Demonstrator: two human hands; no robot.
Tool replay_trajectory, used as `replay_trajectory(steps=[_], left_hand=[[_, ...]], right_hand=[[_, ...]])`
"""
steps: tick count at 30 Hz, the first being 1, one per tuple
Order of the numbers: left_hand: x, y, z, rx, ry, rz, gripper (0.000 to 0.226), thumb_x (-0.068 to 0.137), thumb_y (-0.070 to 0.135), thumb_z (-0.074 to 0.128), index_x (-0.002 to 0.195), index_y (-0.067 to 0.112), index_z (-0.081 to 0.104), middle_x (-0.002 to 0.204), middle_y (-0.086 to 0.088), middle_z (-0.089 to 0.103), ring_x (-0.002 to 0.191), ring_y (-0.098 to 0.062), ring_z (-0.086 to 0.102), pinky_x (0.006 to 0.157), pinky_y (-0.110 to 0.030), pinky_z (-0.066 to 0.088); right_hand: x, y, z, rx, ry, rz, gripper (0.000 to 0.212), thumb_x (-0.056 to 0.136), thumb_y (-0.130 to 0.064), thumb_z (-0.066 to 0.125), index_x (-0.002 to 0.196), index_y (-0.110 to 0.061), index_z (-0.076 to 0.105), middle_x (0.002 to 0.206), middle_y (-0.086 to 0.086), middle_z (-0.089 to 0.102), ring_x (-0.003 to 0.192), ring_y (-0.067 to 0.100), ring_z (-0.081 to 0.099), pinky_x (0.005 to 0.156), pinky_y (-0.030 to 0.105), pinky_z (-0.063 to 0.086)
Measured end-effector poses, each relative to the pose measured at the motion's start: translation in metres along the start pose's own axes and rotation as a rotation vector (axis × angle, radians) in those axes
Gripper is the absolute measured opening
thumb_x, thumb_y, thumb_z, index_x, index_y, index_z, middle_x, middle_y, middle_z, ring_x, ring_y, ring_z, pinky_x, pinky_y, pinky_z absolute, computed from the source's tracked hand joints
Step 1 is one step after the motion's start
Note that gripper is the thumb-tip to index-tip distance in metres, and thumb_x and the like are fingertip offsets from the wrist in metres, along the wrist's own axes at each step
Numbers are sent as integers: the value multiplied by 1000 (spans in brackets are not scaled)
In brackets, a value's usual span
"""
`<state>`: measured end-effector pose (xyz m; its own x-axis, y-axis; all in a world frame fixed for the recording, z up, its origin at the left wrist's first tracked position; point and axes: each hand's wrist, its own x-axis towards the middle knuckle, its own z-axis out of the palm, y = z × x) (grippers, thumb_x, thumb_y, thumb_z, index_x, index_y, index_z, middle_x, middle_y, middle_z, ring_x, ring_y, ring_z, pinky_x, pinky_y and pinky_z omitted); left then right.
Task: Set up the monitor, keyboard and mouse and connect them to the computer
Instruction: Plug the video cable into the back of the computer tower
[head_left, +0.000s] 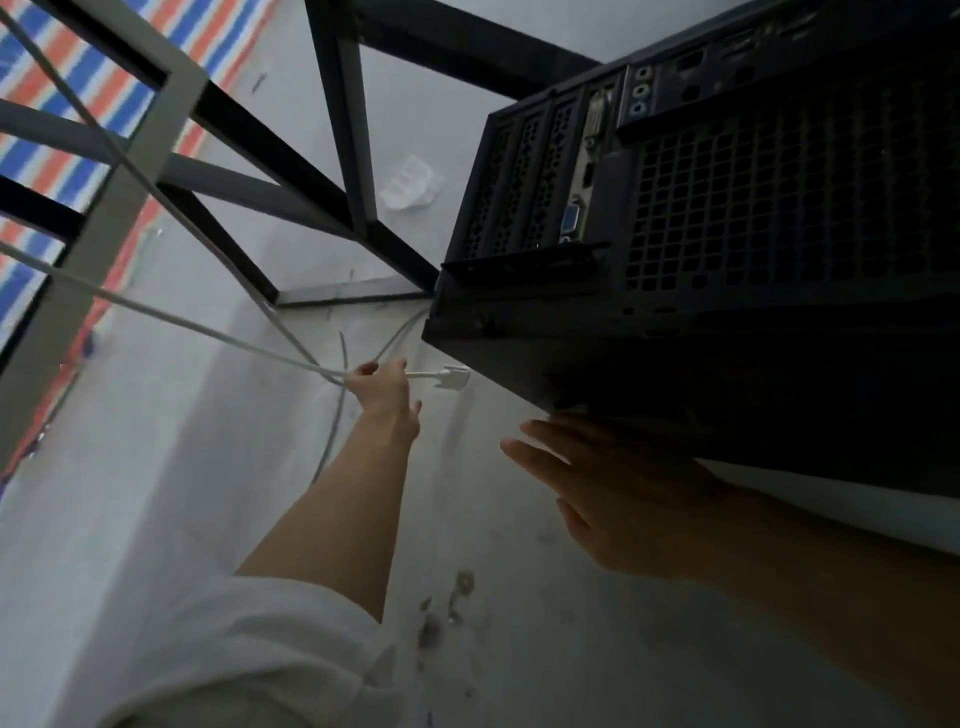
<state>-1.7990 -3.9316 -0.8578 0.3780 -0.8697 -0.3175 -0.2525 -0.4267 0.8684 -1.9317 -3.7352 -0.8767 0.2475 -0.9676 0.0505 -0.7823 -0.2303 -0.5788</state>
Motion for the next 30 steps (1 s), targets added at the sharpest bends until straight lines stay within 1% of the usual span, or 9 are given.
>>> replay_trajectory(steps=[3, 6, 8, 10, 14, 18, 20, 25, 30], left_hand=[[-1, 3, -12, 690, 174, 520, 22, 89, 8, 49, 111, 8, 50, 116, -15, 52, 101, -27, 50, 79, -34, 40], [0, 3, -25, 1471, 147, 988, 35, 89, 12, 44, 123, 4, 51, 125, -16, 49, 119, -31, 41, 93, -39, 34], [6, 0, -33, 1970, 118, 975, 57, 90, 21, 41, 145, 14, 27, 150, -13, 24, 140, -31, 15, 112, -50, 12], [12, -2, -42, 2253, 127, 743, 70, 91, 29, 36, 151, 20, -1, 158, -12, 0, 144, -36, -11, 107, -62, -15], [10, -3, -60, 2352, 155, 540, 75, 91, 32, 37, 150, 23, -6, 156, -14, 11, 144, -38, -4, 102, -67, -19], [16, 5, -55, 2304, 130, 873, 64, 93, 30, 32, 150, 26, 3, 158, -12, -3, 144, -34, -14, 104, -63, -19], [22, 7, -51, 2369, 113, 860, 66, 93, 33, 29, 150, 25, -2, 158, -11, -8, 143, -35, -18, 101, -64, -23], [31, -5, -68, 2498, 112, 605, 66, 90, 37, 40, 148, 22, 14, 147, -11, 33, 139, -34, 23, 106, -64, -14], [19, -33, -73, 2386, -48, 755, 37, 92, 22, 41, 129, 22, 48, 131, -5, 51, 122, -25, 44, 106, -43, 24]], right_hand=[[4, -1, 4, -163, 18, -127, 71, 79, -22, 62, 145, -20, 34, 148, 9, 37, 135, 27, 38, 109, 44, 30], [6, -5, 7, -296, 12, -188, 80, 66, -28, 76, 139, -17, 45, 141, 14, 46, 132, 31, 42, 109, 46, 21], [9, -11, 7, -362, -13, -185, 81, 64, -31, 77, 138, -17, 47, 140, 15, 48, 133, 31, 42, 110, 47, 16], [11, -15, 10, -382, -13, -190, 78, 66, -32, 75, 137, -18, 47, 140, 15, 48, 133, 31, 41, 110, 47, 15], [11, -17, 11, -325, -22, -159, 78, 46, -34, 83, 121, -18, 65, 124, 11, 63, 119, 27, 57, 102, 44, 40], [14, -24, 7, -501, 26, -225, 74, 84, -28, 60, 148, -13, 24, 152, 20, 23, 143, 33, 17, 114, 48, -1], [18, -24, 8, -544, -8, -240, 71, 95, -25, 43, 150, -13, 1, 157, 19, -1, 145, 33, -7, 107, 47, -21], [26, -28, 14, -533, -23, -274, 72, 96, -26, 42, 150, -13, -5, 157, 19, -7, 144, 35, -11, 101, 48, -25], [26, -29, 23, -467, -73, -186, 74, 92, -24, 51, 150, -12, 7, 156, 20, 3, 145, 34, -1, 111, 48, -14]])
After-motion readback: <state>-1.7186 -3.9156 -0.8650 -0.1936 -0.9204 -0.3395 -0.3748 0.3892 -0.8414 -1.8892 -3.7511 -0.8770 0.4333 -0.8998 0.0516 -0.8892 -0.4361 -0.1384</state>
